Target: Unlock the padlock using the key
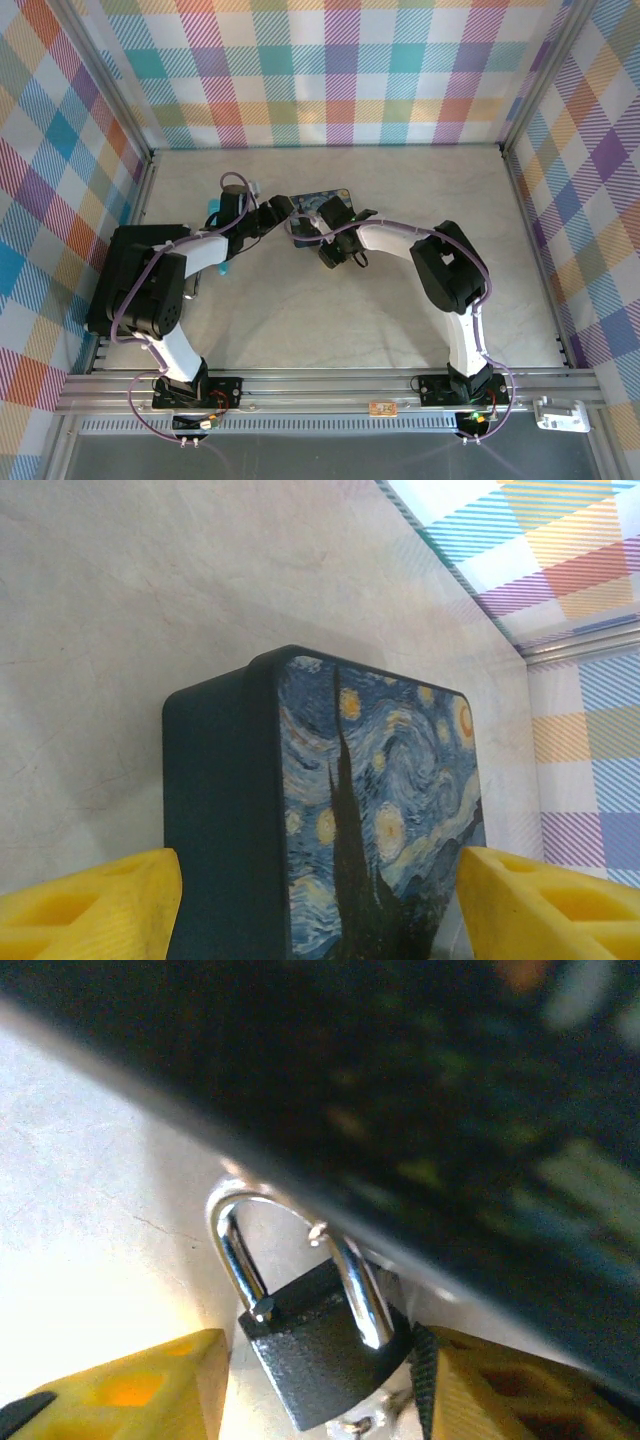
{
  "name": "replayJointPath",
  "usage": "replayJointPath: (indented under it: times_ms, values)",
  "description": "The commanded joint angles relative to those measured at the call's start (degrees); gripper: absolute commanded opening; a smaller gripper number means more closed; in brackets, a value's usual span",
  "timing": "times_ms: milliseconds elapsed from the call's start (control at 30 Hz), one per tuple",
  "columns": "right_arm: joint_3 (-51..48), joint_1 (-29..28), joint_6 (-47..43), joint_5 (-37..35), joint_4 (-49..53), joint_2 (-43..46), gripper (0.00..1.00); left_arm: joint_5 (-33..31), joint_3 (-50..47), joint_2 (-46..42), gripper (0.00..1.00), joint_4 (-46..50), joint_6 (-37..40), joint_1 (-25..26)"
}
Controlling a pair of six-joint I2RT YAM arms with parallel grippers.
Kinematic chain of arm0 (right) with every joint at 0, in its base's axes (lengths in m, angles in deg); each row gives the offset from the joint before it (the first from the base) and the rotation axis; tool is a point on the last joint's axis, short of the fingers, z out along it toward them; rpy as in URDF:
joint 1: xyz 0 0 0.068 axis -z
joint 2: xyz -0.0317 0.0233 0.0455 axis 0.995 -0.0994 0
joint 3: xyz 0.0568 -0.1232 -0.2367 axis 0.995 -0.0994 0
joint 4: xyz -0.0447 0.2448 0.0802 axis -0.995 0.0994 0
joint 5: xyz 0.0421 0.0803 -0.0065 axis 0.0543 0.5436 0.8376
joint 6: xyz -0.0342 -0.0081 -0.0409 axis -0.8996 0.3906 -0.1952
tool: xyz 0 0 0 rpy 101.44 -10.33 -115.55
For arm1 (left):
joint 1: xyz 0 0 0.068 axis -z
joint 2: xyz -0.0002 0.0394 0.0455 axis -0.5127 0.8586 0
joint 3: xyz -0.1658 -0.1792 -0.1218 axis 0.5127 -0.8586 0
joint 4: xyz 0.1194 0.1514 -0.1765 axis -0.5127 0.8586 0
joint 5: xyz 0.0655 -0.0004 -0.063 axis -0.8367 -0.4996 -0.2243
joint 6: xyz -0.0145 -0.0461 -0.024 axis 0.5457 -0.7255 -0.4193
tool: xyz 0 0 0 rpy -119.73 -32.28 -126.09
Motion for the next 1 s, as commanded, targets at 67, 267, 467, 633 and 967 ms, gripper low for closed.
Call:
replayJointPath:
  times_ms: [67,267,467,633,967]
  values:
    - [0.2,-0.2,-0.2,-0.5,-0.9,-1.8,0.36,1.4,1.0,1.2,0.72,-2.5,-0.8,-0.7]
    - [-1.3,0.2,-3.1,1.3,-1.7,-0.1,0.23,2.2,1.3,2.2,0.72,-3.6,-1.0,-0.8]
    - [-0.7,1.9,-7.4,7.2,-0.8,1.2,0.08,3.0,0.7,2.6,0.71,-4.4,-0.2,-1.0]
    - [0.8,2.8,-11.6,13.3,2.3,2.2,0.03,5.2,1.6,4.4,0.71,-6.0,0.2,-1.6]
    - [4.0,3.8,-11.4,13.9,3.9,0.1,0.00,8.3,4.0,8.1,0.67,-6.8,0.9,-1.6]
